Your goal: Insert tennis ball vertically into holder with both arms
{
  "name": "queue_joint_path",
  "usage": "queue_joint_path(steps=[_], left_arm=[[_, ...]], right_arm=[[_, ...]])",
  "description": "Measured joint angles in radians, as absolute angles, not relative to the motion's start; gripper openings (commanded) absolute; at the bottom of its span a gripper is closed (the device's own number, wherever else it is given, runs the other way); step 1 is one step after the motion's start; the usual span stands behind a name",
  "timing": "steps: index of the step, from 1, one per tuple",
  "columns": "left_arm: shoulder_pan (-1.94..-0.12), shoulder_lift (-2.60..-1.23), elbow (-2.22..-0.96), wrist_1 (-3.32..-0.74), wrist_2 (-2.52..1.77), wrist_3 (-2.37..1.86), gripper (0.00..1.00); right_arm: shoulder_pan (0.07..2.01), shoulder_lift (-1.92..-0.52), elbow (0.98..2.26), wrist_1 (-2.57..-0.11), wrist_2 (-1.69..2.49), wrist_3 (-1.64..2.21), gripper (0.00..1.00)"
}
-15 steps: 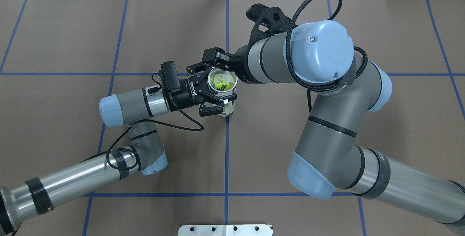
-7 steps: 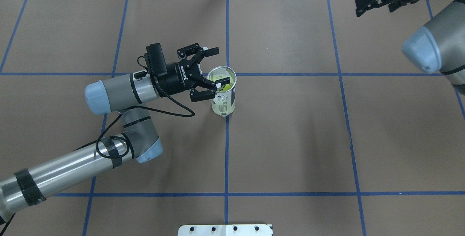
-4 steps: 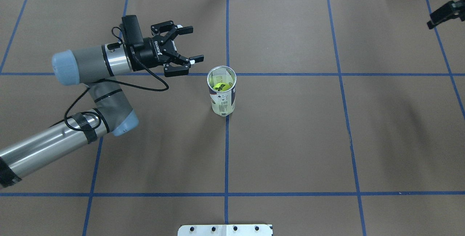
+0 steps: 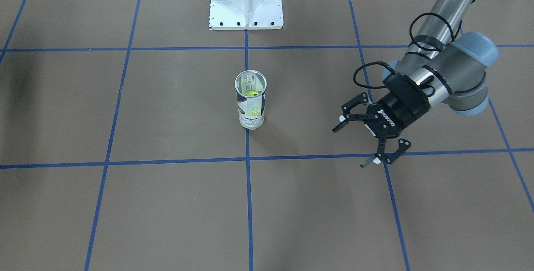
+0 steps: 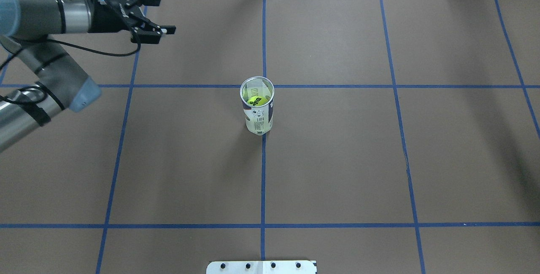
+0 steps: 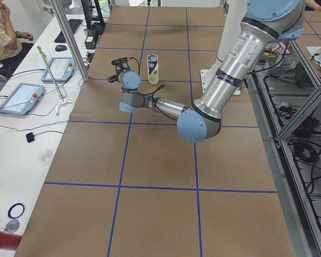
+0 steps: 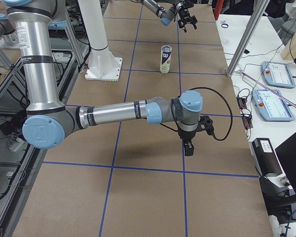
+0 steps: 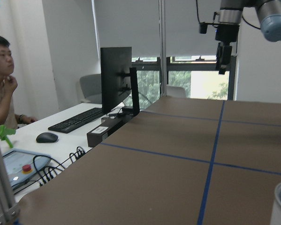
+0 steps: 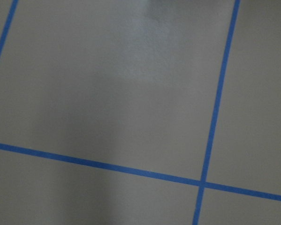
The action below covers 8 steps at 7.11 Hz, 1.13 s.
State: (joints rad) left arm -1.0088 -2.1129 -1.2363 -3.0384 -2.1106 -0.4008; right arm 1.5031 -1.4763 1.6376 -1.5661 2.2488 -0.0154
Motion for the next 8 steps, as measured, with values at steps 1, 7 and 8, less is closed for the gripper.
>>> queue_joint_path(steps=[1, 7, 8], left_arm=[[-1.107, -2.103, -1.238, -2.932, -2.224, -0.396, 0.99], [-1.379, -1.942, -1.237, -2.463, -2.392, 0.041, 0.99], [-1.399, -1.914, -1.238, -2.389, -2.376, 0.117, 0.99]], right_arm=[[1.513, -1.497, 1.635, -1.566, 2.249, -0.027, 0.99], [1.519, -1.546, 1.636, -1.565, 2.25, -0.029, 0.99], [1.519, -1.549, 1.636, -1.565, 2.25, -0.029, 0.99]])
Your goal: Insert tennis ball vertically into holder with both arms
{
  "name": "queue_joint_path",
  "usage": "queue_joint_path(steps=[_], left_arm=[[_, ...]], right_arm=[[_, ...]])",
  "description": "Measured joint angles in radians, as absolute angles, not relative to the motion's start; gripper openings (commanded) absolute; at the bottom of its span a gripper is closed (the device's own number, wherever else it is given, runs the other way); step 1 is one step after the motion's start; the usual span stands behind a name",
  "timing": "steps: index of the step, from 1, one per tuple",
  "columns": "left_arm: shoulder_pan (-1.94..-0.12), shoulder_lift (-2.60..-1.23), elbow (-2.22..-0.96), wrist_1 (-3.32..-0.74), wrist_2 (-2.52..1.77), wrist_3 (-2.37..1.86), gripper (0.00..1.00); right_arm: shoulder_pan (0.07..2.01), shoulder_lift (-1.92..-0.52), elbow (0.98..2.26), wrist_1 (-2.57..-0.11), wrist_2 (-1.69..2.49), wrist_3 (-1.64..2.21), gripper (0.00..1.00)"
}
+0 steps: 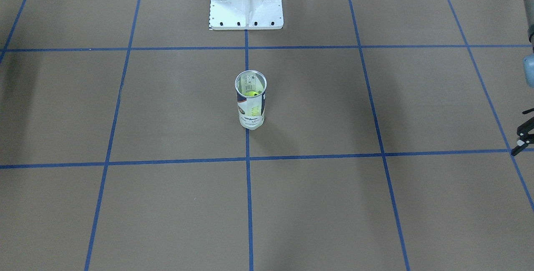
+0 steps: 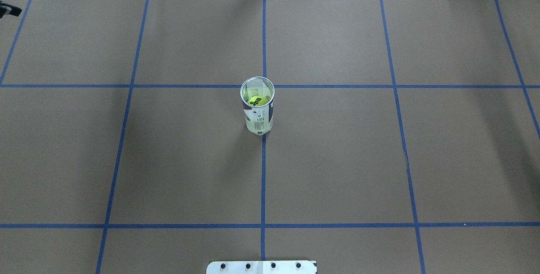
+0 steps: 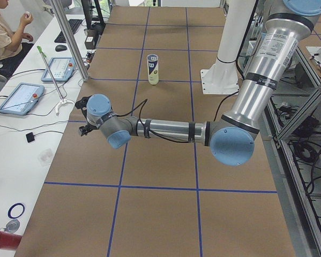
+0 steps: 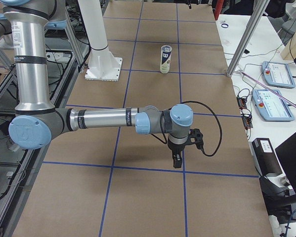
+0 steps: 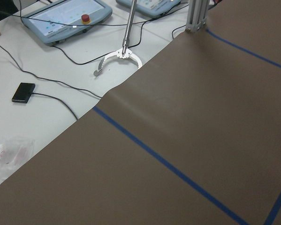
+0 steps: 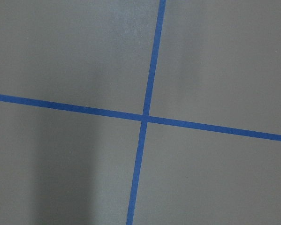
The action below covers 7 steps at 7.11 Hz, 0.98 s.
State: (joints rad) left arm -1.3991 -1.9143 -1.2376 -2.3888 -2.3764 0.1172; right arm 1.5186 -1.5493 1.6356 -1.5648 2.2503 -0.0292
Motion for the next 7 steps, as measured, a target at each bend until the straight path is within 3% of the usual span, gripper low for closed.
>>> queue_joint_path(steps=[7], left_arm=[[-1.471, -1.852, -1.289, -1.904, -2.26, 0.209, 1.0]], right_arm=[[1.517, -1.551, 1.635, -1.565, 2.249, -0.029, 0.99]])
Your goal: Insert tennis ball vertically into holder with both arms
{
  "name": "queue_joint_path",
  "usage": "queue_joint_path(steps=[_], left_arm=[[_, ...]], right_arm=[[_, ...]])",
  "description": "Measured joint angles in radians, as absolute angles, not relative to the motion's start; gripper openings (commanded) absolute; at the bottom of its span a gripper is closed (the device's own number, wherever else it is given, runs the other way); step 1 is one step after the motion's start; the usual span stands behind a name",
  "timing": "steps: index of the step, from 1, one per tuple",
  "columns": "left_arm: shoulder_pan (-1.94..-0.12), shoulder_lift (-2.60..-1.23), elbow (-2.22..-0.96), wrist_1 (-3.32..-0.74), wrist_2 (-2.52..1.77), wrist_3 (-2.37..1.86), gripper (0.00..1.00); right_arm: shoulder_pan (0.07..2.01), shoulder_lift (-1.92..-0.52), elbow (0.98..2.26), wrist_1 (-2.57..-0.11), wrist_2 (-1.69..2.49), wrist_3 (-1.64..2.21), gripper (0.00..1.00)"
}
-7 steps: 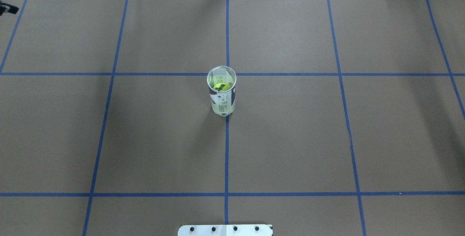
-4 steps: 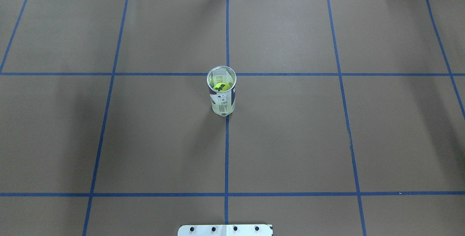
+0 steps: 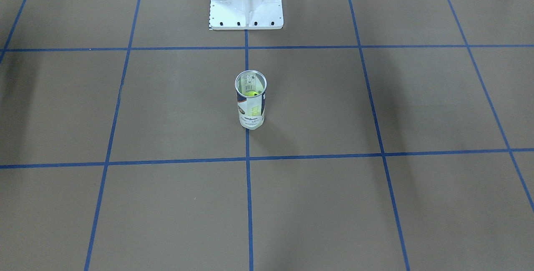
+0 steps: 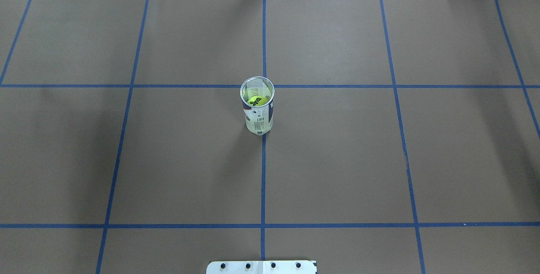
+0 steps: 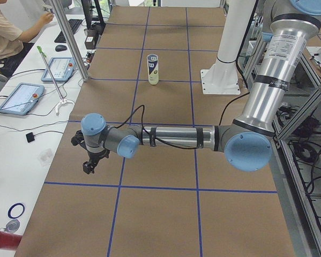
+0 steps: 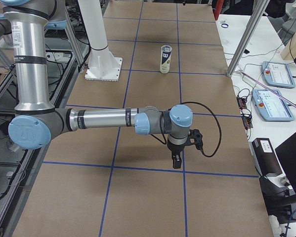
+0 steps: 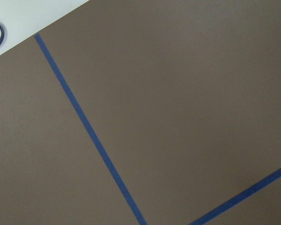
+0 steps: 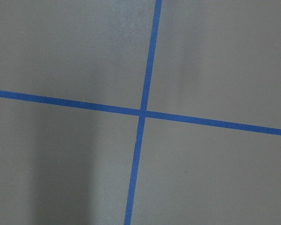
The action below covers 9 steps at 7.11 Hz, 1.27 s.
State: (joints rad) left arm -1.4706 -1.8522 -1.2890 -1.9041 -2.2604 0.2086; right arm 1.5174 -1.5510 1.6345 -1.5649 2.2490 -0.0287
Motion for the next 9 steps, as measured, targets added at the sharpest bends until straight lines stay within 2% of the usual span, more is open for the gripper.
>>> queue_joint_path(steps=[2, 5, 7, 9], left_arm=[[-1.507, -1.827, -1.429, -1.657, -2.238, 0.255, 1.0], [-1.521, -1.632, -1.658, -1.477, -2.237, 0.259, 1.0], [-1.525, -1.534, -1.711, -1.483, -2.211, 0.261, 1.0], [-1.524, -1.499, -1.718, -1.524, -2.068, 0.266, 1.0]], right_arm=[[1.517, -1.559, 1.635, -1.566, 2.249, -0.031, 0.99], [1.517, -1.569, 1.631, -1.566, 2.247, -0.036, 0.99], [1.517, -1.577, 1.631, -1.565, 2.247, -0.038, 0.99], [1.517, -1.579, 1.625, -1.565, 2.247, -0.038, 0.99]])
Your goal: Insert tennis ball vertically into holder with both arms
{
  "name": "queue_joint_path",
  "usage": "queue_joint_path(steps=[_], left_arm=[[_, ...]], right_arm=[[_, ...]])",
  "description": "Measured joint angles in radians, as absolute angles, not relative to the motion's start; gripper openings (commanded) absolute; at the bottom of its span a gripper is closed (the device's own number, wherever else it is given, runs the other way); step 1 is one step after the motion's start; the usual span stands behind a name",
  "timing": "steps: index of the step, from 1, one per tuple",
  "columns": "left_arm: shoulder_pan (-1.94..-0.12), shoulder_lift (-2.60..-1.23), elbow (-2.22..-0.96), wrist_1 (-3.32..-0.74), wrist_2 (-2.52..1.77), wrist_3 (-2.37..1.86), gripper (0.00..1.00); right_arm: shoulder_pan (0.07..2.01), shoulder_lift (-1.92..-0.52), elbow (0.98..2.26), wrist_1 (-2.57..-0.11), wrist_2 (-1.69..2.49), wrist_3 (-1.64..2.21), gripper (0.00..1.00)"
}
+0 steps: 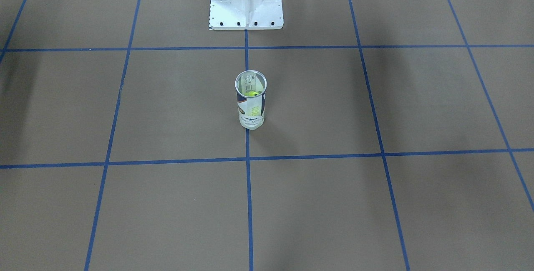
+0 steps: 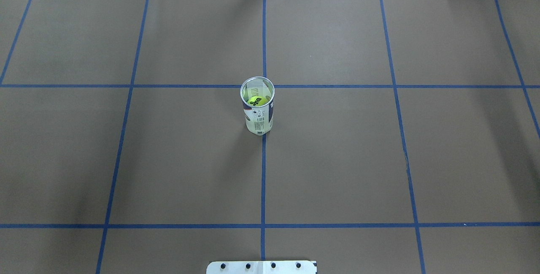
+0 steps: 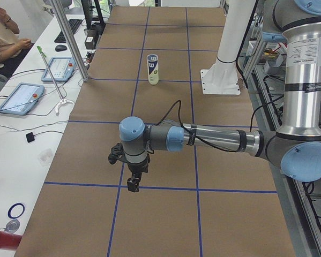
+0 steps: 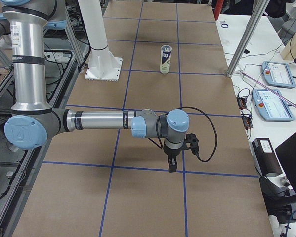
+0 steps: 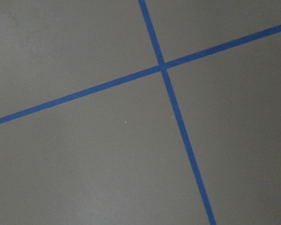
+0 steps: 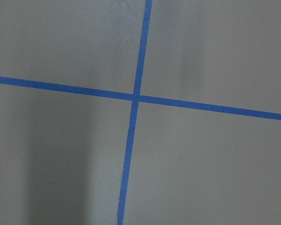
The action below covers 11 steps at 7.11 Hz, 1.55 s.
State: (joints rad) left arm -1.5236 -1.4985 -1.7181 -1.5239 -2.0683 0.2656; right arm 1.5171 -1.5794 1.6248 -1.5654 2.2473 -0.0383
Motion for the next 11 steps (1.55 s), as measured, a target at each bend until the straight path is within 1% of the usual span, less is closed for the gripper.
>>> queue_joint_path(steps=[2, 4, 8, 11], left_arm=[[-1.532, -1.497, -1.69, -1.533, -2.063, 0.242, 1.0], [-1.546, -1.504, -1.686, -1.534, -2.173, 0.12, 1.0], [-1.567, -1.479, -1.726, -1.545, -2.253, 0.059, 1.0], [-1.565, -1.487, -1.736, -1.549, -2.252, 0.06, 1.0]], right_arm=[[1.516, -1.579, 1.616, -1.566, 2.247, -0.038, 0.99], [1.516, -1.578, 1.615, -1.565, 2.248, -0.038, 0.99], [1.517, -1.568, 1.641, -1.561, 2.249, -0.037, 0.99], [1.517, -1.584, 1.632, -1.507, 2.252, -0.034, 0.99]])
